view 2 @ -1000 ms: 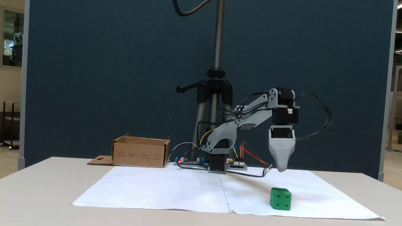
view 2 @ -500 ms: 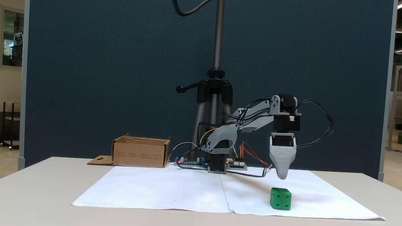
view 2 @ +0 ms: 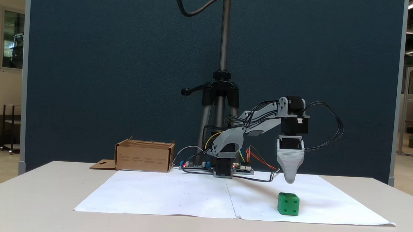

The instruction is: Grasp a green dice and put it in the bin.

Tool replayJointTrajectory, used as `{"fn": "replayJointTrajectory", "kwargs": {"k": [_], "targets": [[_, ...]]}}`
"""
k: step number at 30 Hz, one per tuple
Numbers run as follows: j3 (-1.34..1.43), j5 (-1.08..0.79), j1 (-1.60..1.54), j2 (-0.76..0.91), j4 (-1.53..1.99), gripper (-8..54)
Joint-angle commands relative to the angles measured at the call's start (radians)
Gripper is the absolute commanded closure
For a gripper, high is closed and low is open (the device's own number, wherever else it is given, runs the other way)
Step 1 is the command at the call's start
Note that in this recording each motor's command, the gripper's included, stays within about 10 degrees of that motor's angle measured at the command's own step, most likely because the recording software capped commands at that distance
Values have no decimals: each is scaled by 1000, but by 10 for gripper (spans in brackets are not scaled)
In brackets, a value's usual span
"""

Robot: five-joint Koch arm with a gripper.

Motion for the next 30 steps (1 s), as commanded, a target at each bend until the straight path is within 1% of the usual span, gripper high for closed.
{"fn": "replayJointTrajectory", "kwargs": {"k": [1,17,30], "targets": [[-32,75,-25,12,175,20],[-32,80,-40,-75,175,21],[-32,80,-35,-106,175,24]]}}
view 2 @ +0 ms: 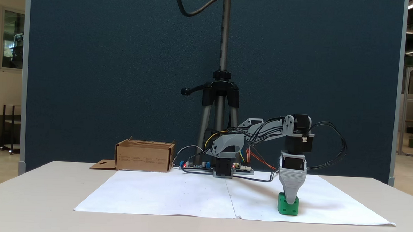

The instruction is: Grasp a green dice and put it in the bin.

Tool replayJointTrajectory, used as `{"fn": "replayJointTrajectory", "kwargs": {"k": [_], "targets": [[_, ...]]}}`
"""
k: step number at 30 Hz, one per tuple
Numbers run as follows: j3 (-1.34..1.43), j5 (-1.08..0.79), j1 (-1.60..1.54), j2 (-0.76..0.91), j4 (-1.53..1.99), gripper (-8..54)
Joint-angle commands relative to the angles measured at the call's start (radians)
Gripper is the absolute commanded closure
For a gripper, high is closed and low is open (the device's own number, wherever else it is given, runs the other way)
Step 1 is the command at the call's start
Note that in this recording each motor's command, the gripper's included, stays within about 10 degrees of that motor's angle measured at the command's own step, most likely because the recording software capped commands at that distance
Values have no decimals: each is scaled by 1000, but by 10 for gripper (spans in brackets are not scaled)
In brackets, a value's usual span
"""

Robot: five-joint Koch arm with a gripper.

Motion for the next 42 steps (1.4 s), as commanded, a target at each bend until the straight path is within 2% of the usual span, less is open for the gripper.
{"fn": "replayJointTrajectory", "kwargs": {"k": [1,42], "targets": [[-32,80,-12,21,175,24],[-31,71,-6,-44,-46,32]]}}
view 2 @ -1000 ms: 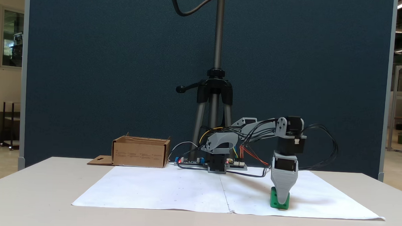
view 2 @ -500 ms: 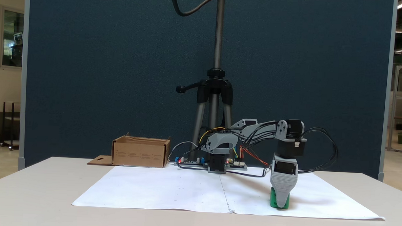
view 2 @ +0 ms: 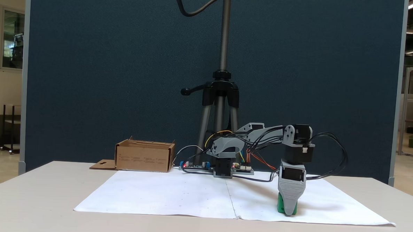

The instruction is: Grasp a green dice and put it in the bin.

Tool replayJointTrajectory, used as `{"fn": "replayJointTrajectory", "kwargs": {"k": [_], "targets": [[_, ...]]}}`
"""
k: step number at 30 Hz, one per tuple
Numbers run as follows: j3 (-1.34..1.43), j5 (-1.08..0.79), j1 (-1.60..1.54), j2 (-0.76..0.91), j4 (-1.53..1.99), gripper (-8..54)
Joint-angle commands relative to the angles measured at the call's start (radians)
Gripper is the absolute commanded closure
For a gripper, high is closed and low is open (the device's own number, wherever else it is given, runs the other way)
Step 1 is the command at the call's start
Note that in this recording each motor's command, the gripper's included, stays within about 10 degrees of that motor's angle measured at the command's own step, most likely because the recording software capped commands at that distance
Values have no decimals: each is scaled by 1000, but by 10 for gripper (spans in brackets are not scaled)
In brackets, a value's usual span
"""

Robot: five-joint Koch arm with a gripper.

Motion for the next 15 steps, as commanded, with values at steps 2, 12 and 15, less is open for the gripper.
{"fn": "replayJointTrajectory", "kwargs": {"k": [2,12,15], "targets": [[-31,66,-9,20,-17,32],[-29,54,17,18,-21,32],[-29,49,29,18,-21,32]]}}
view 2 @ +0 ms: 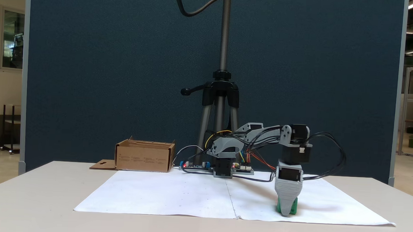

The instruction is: Grasp a green dice and put it in the bin.

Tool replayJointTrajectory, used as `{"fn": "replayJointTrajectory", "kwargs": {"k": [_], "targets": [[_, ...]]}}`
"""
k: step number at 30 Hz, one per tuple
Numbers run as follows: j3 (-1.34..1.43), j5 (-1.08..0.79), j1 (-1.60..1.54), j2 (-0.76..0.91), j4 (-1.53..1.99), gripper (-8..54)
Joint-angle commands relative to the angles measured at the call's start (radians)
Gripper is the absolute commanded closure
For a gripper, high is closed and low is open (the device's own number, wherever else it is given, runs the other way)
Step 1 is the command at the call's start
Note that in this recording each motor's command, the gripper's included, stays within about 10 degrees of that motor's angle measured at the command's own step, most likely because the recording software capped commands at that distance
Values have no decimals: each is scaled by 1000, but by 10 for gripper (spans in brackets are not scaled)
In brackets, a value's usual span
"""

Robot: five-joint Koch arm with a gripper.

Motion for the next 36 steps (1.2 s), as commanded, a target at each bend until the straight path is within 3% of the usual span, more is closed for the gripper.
{"fn": "replayJointTrajectory", "kwargs": {"k": [1,16,21,29,36], "targets": [[-29,48,-3,18,-17,32],[-26,49,-34,18,-2,45],[-28,49,-38,20,5,112],[-28,49,-37,21,20,336],[-26,49,-35,21,25,336]]}}
